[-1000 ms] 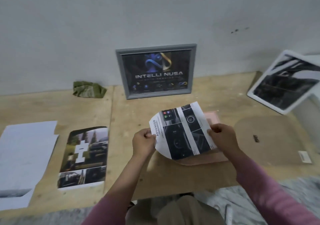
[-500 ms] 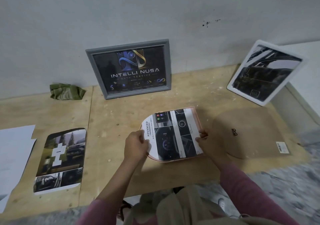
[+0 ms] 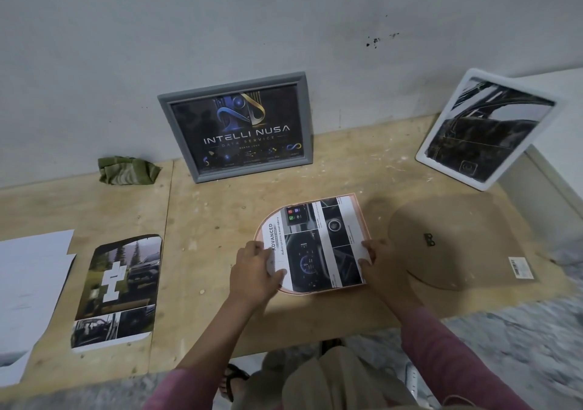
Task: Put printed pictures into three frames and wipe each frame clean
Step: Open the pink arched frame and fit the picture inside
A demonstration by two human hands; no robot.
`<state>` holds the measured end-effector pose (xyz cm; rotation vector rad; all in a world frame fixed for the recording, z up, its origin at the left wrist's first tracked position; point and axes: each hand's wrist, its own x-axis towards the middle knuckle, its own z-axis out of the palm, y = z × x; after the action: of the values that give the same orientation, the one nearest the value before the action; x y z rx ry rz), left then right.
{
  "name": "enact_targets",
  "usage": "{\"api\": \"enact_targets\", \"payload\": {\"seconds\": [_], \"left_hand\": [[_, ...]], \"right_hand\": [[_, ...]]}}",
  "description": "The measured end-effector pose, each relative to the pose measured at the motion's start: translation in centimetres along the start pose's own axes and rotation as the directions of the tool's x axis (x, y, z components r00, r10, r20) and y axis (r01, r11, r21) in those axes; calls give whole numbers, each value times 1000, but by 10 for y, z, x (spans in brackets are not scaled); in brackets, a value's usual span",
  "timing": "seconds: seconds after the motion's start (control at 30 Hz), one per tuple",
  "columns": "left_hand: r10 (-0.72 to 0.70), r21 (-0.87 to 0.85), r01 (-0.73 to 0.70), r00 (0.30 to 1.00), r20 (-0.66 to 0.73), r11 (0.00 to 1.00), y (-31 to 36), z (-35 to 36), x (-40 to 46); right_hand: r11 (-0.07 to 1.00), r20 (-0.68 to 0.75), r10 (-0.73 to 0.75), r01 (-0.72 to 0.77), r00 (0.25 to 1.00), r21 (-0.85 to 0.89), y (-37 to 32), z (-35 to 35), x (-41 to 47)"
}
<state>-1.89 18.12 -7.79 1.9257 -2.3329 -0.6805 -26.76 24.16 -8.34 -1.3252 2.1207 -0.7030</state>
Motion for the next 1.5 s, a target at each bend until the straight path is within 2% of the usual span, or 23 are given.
{"api": "enact_targets", "payload": {"seconds": [0.23, 0.4, 0.53, 0.63, 0.77, 0.87, 0.97, 1.07, 1.2, 1.3, 1.5], "left_hand": [[16, 61, -17, 1000, 15, 998, 2, -4, -5], [-6, 55, 8, 999, -34, 998, 6, -1, -8], [-39, -8, 38, 994, -101, 999, 25, 3, -9], [28, -66, -37, 992, -121, 997, 52, 9, -7], [135, -195, -147, 988, -76, 970, 101, 22, -3], [191, -327, -185, 982, -13, 927, 137, 35, -2], [145, -421, -100, 987, 75, 901, 178, 46, -1], [86, -473, 19, 976, 200, 881, 212, 56, 2], [-2, -432, 138, 954, 300, 891, 239, 69, 6], [-89, -321, 193, 946, 312, 927, 251, 73, 10], [-128, -379, 266, 928, 351, 886, 268, 79, 18]], "right_hand": [[997, 11, -7, 8, 1000, -74, 0, 3, -3], [994, 4, -2, 3, 1000, -111, 2, 2, -3], [989, -37, -11, 6, 999, -150, 17, -4, 1], [985, -93, 20, -35, 995, -166, 27, -27, 1], [982, -170, 84, -110, 982, -152, 42, -62, 5], [967, -156, 125, -155, 980, -202, 71, -81, 11], [915, -164, 268, -304, 949, -263, 98, -108, 20], [878, -130, 337, -361, 932, -313, 126, -129, 27], [864, -164, 418, -447, 894, -232, 124, -158, 30], [847, -126, 455, -472, 882, -245, 132, -164, 36], [858, -126, 466, -482, 876, -180, 140, -169, 44]]}}
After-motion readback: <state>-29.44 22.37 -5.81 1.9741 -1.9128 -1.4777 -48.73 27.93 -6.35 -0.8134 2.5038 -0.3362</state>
